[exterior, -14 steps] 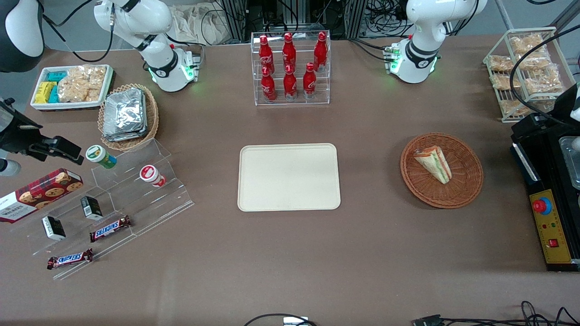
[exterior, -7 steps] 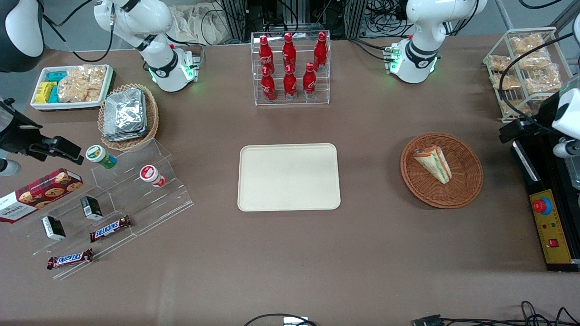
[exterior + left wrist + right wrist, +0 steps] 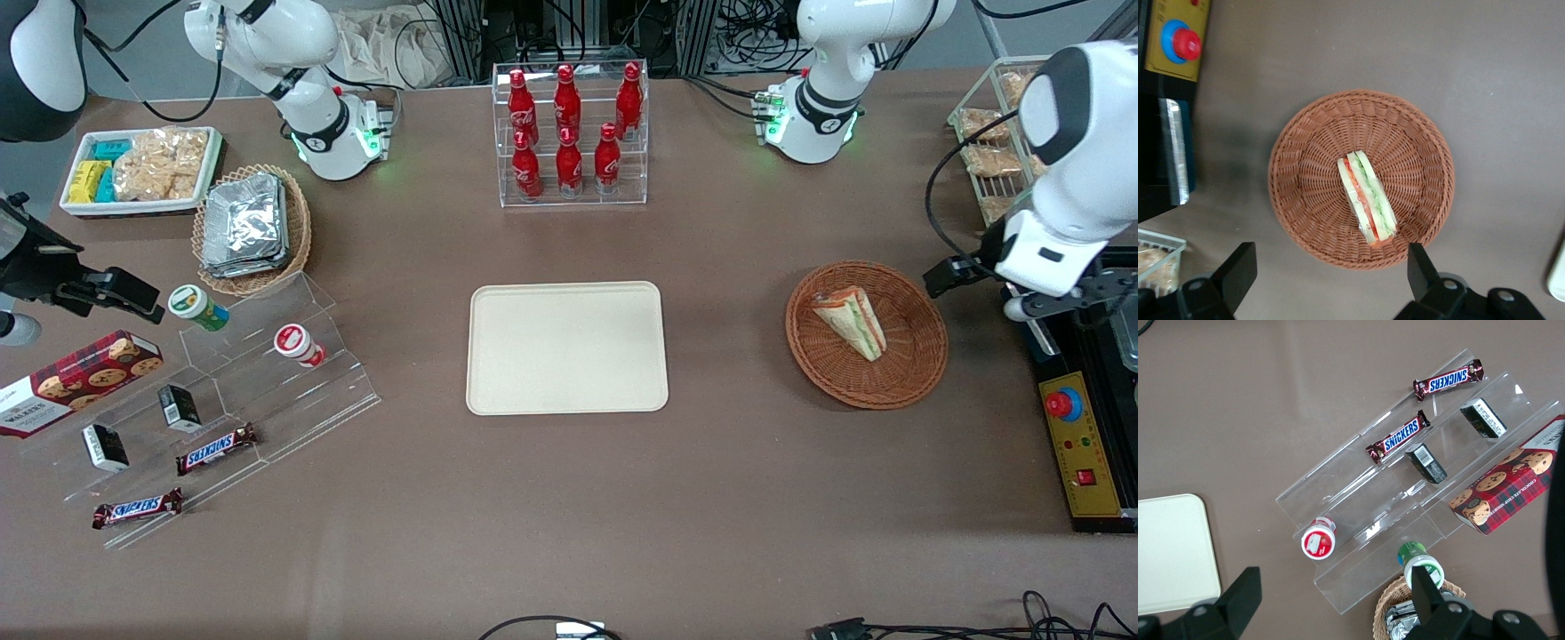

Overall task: Place sandwich from basket to tray
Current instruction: 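Lower the open left gripper over the wrapped sandwich in the wicker basket, then close the left gripper on the sandwich and lift it from the basket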

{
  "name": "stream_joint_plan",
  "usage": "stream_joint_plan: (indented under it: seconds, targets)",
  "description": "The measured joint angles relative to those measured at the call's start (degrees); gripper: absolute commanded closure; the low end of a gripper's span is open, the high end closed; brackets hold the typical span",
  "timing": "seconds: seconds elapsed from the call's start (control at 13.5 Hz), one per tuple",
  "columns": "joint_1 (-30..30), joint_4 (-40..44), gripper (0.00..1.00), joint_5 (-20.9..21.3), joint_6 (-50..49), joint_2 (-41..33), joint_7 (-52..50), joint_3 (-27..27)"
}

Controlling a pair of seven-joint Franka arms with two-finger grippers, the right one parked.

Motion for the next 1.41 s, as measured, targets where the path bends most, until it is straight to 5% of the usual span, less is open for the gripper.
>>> stream_joint_plan:
  seconds: [0.52,1.11,1.19,1.41]
  targets:
    - [-0.6,-20.2,0.0,0.0,25.2,1.5,-6.9,-0.2]
    - [-2.7,-26.2,0.05,0.8,37.6,9.2,-10.8,-0.7]
    - [-2.6,-26.2,0.14,1.5,38.4,9.8,-10.8,-0.6]
    - [-2.6,-26.2,0.69,2.0,40.2,11.2,-10.8,-0.5]
